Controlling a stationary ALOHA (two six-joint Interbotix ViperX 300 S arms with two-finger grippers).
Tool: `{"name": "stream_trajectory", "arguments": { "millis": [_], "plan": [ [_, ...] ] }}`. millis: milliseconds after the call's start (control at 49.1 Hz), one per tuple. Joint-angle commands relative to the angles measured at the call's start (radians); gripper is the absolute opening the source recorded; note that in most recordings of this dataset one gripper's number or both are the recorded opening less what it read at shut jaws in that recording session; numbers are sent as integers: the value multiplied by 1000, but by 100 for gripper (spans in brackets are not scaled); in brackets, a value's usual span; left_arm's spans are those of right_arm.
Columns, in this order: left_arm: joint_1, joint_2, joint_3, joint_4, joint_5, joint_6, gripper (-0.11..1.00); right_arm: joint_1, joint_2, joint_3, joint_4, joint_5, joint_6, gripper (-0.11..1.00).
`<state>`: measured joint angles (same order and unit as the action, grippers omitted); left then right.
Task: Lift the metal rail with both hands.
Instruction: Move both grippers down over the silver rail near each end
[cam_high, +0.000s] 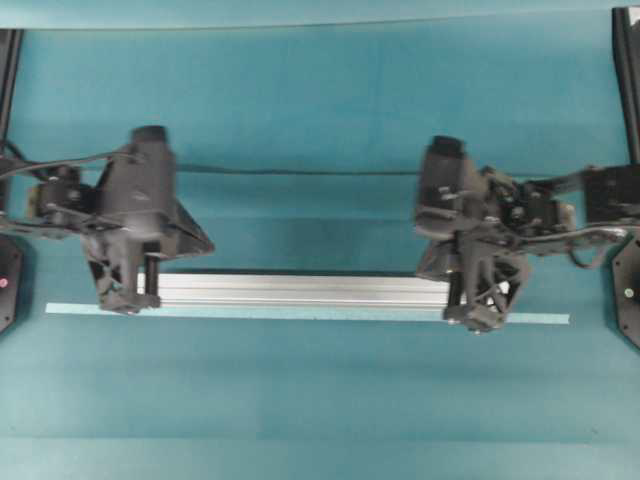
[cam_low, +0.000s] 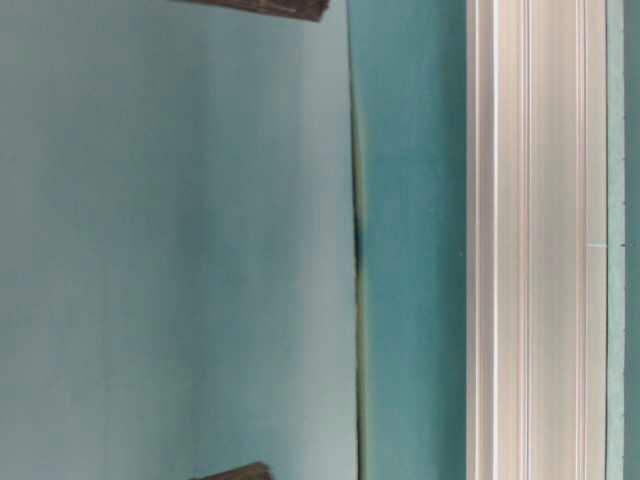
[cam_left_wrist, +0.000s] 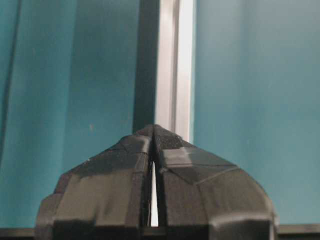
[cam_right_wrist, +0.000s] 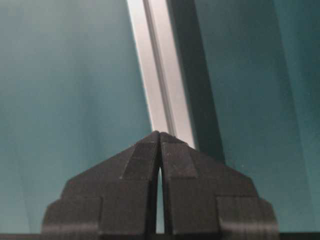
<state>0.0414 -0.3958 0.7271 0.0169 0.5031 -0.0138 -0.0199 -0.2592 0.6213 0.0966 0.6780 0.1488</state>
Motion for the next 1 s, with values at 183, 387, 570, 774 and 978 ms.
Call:
{"name": "stream_trajectory", "arguments": {
  "millis": [183,387,570,774,978],
  "plan": [
    [-17,110,-114,2,161,8,-1,2,109,-103,-5,144,-61,1],
    [-23,141,-130,2,173,9,-1,5,158,-144,-5,209,-137,1],
    [-29,141,-129,2,172,6,-1,-9,172,-155,-5,215,-149,4],
    [-32,144,-123,2,170,11,15,-34,184,-158,-5,215,-146,51],
    [-32,179,-129,2,204,0,73,-20,213,-160,-5,219,-184,95]
  ]
}}
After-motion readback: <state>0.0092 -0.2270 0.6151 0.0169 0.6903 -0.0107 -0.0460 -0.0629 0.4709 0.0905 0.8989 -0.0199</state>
